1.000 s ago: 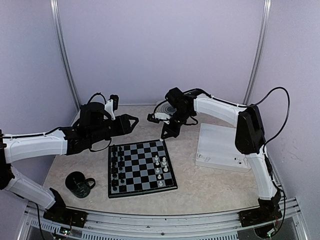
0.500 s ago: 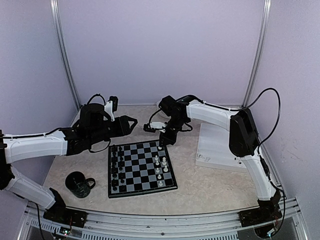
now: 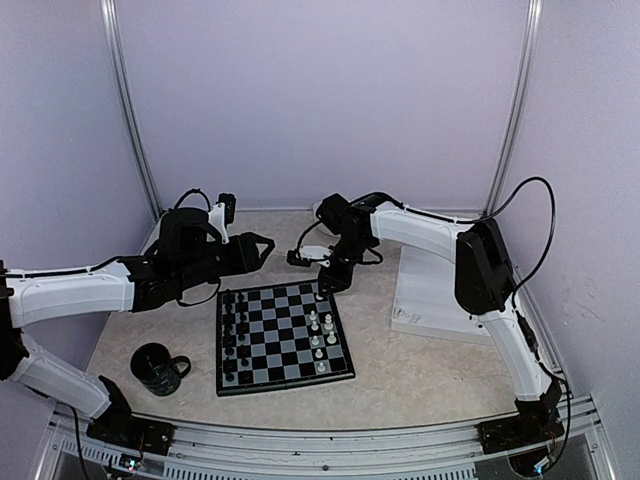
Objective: Set up the chess pieces on the board
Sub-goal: Place the knight at g1.
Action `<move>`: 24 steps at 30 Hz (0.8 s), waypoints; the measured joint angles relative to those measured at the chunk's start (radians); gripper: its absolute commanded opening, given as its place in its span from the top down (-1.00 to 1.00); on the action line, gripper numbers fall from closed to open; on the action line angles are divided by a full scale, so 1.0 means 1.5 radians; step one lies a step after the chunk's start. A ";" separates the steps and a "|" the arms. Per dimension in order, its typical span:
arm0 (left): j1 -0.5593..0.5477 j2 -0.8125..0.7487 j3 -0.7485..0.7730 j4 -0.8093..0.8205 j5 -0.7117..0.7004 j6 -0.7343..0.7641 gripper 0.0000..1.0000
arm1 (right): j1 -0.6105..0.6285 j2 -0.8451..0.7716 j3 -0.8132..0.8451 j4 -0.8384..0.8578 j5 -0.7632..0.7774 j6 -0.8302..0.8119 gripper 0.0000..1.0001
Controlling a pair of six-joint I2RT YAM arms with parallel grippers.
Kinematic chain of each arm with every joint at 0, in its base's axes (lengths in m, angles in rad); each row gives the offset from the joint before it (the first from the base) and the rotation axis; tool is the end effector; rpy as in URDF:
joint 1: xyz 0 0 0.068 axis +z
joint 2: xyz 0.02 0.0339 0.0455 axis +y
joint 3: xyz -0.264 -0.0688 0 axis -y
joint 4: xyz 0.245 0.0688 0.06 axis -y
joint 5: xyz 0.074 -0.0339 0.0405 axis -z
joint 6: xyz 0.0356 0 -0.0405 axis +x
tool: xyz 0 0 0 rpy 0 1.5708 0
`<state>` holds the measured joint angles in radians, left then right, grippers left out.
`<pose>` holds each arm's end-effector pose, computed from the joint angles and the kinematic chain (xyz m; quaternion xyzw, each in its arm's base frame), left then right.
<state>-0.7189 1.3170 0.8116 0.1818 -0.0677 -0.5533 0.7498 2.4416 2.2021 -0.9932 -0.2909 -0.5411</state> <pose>0.2281 -0.1964 0.2681 0.0474 0.8102 -0.3246 0.4858 0.3663 0.3550 0.1818 -0.6062 0.7645 0.1594 0.1507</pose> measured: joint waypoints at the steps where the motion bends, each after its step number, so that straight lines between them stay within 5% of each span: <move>1: 0.000 0.000 0.000 0.000 0.000 0.000 -0.09 | 0.000 0.000 0.000 0.000 0.001 0.001 0.47; 15: 0.000 0.000 0.000 0.000 0.005 -0.001 -0.09 | -0.001 -0.008 -0.016 0.009 0.001 0.004 0.38; 24: -0.005 0.013 0.022 -0.017 0.022 0.007 -0.09 | -0.082 -0.300 -0.342 0.101 -0.021 0.008 0.41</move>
<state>-0.7269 1.3369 0.8444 0.1558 -0.0341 -0.5423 0.6262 1.9915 1.6894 -0.8410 -0.3225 -0.5297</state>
